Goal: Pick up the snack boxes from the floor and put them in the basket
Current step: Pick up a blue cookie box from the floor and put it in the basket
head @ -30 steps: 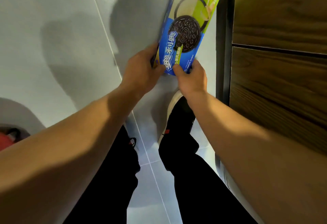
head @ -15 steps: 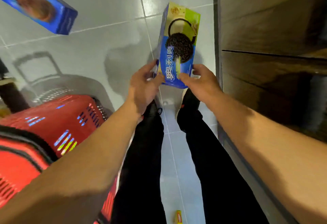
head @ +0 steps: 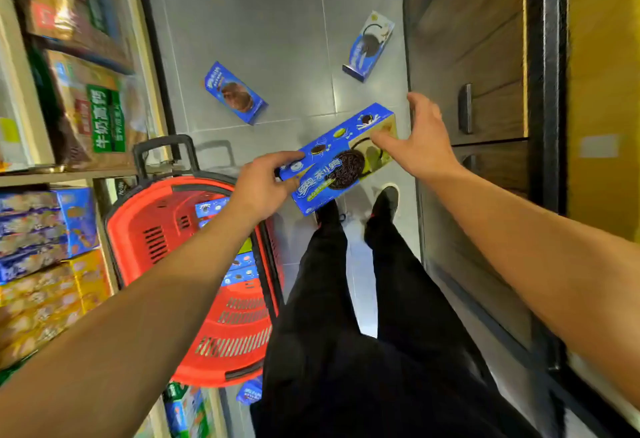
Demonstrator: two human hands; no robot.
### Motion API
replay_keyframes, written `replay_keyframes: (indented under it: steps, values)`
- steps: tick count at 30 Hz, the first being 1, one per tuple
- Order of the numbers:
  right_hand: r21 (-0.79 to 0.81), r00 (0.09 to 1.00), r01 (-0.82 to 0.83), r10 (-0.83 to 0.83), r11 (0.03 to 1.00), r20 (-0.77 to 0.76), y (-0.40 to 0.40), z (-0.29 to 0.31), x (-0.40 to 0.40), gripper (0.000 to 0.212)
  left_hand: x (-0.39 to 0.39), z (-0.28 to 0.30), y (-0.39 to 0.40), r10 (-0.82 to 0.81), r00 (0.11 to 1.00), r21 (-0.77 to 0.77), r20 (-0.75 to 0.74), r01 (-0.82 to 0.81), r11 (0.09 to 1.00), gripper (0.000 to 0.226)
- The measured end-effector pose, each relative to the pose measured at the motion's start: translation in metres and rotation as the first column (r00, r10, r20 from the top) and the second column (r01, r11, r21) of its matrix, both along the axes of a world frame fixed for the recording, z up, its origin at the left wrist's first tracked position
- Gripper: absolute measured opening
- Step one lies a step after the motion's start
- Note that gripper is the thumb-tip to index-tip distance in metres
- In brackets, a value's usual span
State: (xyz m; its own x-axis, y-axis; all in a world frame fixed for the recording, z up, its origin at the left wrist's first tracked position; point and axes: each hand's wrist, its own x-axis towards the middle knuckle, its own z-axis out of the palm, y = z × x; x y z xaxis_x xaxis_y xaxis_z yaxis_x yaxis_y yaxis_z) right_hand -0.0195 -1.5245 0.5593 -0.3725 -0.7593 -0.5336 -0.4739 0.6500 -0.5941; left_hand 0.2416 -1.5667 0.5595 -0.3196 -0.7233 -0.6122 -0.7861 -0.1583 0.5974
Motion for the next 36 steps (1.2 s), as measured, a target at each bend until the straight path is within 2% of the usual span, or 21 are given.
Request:
replay_keyframes:
  steps: [5, 9, 13, 18, 21, 25, 29, 33, 36]
  values:
    - [-0.058, 0.948, -0.315, 0.311, 0.947, -0.059, 0.013, 0.076, 0.024, 0.092, 0.016, 0.078, 0.005, -0.082, 0.997, -0.145, -0.002, 0.081, 0.986, 0.047]
    - [-0.024, 0.79, -0.586, 0.564, 0.81, -0.238, 0.021, 0.111, 0.032, 0.099, 0.023, 0.127, 0.014, -0.179, 0.983, -0.32, -0.037, 0.158, 0.934, 0.048]
    - [-0.031, 0.609, -0.759, 0.692, 0.65, -0.389, 0.028, 0.14, 0.038, 0.099, 0.035, 0.17, 0.038, -0.201, 0.976, -0.455, -0.081, 0.144, 0.879, 0.051]
    - [-0.088, 0.532, -0.837, 0.765, 0.54, -0.362, 0.041, 0.166, 0.052, 0.07, 0.045, 0.209, 0.102, -0.022, 0.994, -0.561, -0.104, -0.04, 0.827, 0.056]
    - [-0.159, 0.5, -0.866, 0.814, 0.474, -0.296, 0.052, 0.176, 0.063, 0.071, 0.053, 0.215, 0.149, 0.167, 0.974, -0.569, -0.156, -0.227, 0.791, 0.063]
    - [-0.248, 0.414, -0.903, 0.863, 0.35, -0.291, 0.076, 0.198, 0.083, 0.068, 0.064, 0.223, 0.215, 0.442, 0.862, -0.455, -0.248, -0.506, 0.733, 0.08]
    - [-0.28, 0.258, -0.944, 0.917, 0.173, -0.305, 0.102, 0.214, 0.118, 0.067, 0.074, 0.233, 0.285, 0.615, 0.715, -0.341, -0.333, -0.699, 0.628, 0.078]
    - [-0.271, 0.098, -0.963, 0.944, 0.01, -0.314, 0.133, 0.219, 0.166, 0.069, 0.087, 0.236, 0.35, 0.776, 0.529, -0.308, -0.342, -0.844, 0.439, 0.078]
    - [-0.261, -0.055, -0.954, 0.943, -0.147, -0.329, 0.165, 0.221, 0.206, 0.076, 0.098, 0.233, 0.401, 0.861, 0.375, -0.299, -0.344, -0.913, 0.278, 0.067]
